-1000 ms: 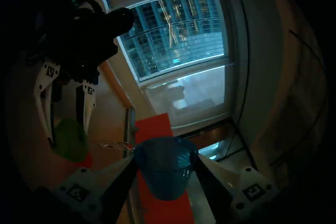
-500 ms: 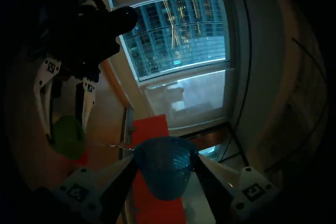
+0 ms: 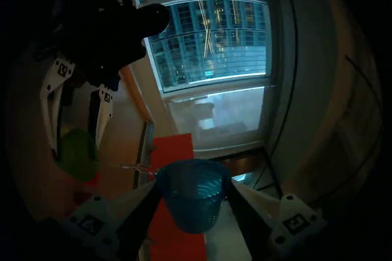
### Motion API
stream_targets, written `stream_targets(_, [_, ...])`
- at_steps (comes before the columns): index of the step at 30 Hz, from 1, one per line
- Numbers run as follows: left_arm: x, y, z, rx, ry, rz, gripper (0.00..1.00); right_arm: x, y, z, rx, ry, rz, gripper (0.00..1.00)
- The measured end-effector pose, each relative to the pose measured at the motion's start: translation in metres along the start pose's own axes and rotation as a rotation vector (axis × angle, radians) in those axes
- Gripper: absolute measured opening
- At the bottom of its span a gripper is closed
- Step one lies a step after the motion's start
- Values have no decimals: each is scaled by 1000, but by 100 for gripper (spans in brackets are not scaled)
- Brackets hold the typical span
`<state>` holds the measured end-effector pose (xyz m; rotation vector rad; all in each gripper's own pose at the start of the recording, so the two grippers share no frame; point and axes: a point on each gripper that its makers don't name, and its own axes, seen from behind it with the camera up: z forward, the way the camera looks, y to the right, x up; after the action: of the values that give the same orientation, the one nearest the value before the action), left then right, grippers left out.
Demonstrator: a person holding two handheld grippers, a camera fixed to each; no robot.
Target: Pour water
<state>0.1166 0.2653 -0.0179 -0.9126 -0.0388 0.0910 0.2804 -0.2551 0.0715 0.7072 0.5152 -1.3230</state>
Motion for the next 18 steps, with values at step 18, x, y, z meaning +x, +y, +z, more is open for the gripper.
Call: stream_targets(18, [4, 4, 0, -5, 5, 8, 87, 7, 3, 0, -9, 5, -79, 90])
